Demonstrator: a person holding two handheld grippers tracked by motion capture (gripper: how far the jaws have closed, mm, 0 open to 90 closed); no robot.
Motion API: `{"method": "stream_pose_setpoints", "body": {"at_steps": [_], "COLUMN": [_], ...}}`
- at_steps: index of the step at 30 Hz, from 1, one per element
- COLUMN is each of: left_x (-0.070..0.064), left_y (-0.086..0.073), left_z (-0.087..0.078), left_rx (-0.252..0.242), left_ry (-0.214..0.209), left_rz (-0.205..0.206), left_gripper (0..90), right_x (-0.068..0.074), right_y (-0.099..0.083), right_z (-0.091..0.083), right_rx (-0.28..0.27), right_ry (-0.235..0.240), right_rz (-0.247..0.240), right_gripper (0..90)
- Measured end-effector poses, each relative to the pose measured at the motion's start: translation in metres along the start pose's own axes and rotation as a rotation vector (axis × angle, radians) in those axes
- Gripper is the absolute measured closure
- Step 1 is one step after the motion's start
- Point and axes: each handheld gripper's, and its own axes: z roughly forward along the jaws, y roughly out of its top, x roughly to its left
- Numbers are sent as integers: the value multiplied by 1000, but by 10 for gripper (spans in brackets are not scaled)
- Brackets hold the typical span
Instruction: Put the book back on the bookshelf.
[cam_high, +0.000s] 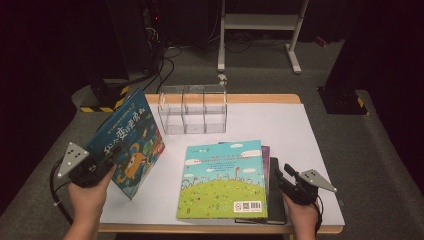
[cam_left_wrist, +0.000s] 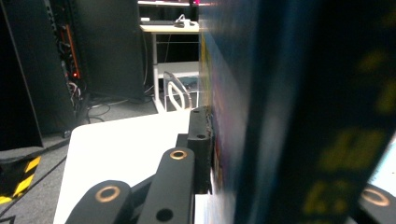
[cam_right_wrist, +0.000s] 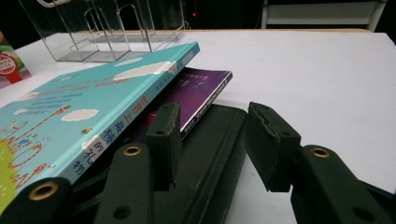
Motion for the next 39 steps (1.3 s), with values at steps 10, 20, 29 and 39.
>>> {"method": "stream_pose_setpoints", "body": {"at_steps": [10, 20, 29, 39], "left_x": [-6, -8, -11, -13], "left_y": [0, 3, 9, 20], "left_z": [1, 3, 6, 5], "left_rx": [-7, -18, -20, -42], "left_ry": [9, 8, -3, -11], "left_rz": [9, -10, -13, -5], "left_gripper": [827, 831, 832, 833], "right_x": [-3, -3, -6, -5], "right_y": [0, -1, -2, -1], "right_z": [-2, 0, -1, -1], "right_rx": [-11, -3, -7, -11], "right_ry": [10, 7, -3, 0], "right_rz": [12, 11, 14, 14], "right_gripper": [549, 548, 544, 544]}}
